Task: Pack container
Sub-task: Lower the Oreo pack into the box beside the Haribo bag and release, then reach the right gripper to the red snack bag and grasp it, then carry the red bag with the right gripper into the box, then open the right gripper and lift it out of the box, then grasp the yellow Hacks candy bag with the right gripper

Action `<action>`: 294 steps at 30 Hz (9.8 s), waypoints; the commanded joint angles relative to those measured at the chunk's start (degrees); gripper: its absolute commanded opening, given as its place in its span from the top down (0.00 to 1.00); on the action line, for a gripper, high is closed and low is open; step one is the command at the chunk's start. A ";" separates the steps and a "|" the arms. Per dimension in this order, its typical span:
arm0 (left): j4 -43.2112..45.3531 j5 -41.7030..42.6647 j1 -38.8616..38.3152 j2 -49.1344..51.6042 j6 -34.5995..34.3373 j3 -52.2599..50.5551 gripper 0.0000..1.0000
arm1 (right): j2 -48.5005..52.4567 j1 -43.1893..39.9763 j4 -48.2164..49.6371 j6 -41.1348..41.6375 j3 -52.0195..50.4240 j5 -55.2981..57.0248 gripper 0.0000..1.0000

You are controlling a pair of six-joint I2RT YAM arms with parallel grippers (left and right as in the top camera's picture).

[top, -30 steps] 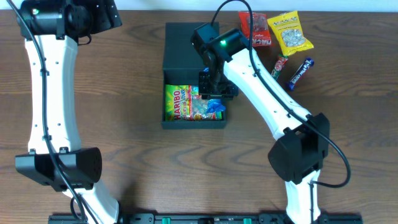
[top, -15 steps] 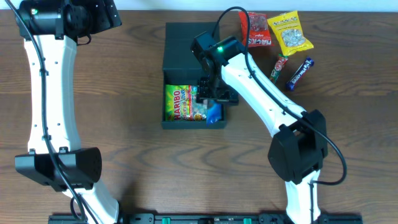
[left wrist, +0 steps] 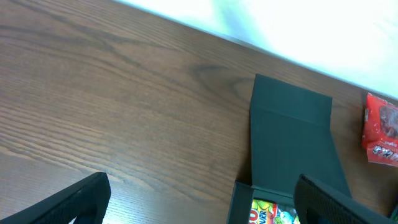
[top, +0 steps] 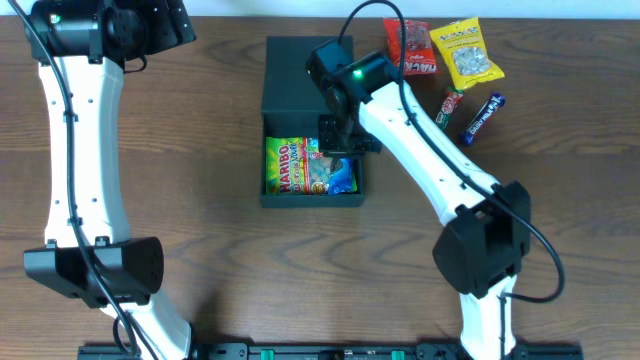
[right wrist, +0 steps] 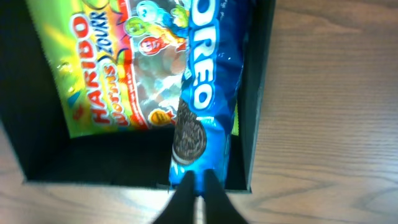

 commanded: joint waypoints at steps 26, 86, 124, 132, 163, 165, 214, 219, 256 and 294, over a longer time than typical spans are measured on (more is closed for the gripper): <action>0.00 0.35 0.17 -0.31 -0.04 1.22 0.05 | -1.79 -0.70 6.75 -8.02 -10.80 -3.41 0.99; -0.07 0.33 0.17 -0.31 -0.02 1.22 0.05 | 31.41 -27.63 38.16 -18.16 31.76 -1.66 0.45; -0.09 0.33 0.15 -0.31 -0.04 1.22 0.05 | 32.98 -25.83 31.76 -25.18 35.06 0.83 0.99; -0.07 0.33 0.15 -0.31 -0.04 1.22 0.05 | 20.55 -24.52 23.63 -30.60 36.17 -3.32 0.99; -0.28 0.33 0.17 -0.31 -0.02 1.22 0.05 | -18.21 -11.02 16.87 -34.84 -10.67 -12.22 0.99; -0.26 0.35 0.17 -0.31 -0.07 1.22 0.05 | -17.70 -8.90 18.95 -28.57 -12.66 -12.17 0.99; -0.42 -0.07 0.17 -0.31 -1.55 1.22 0.05 | -10.51 7.13 46.21 -3.72 -26.36 -0.50 0.99; -0.44 -0.07 0.17 -0.31 -1.55 1.22 0.05 | -5.95 7.28 46.01 -8.07 -26.36 -2.73 0.99; -2.64 -0.04 0.15 -0.31 -1.53 1.22 0.05 | -5.68 -33.97 59.06 -24.50 -22.16 -4.07 0.99; -2.80 -0.07 0.15 -0.31 -1.57 1.22 0.05 | 34.36 -35.36 35.04 -42.51 25.59 11.21 0.21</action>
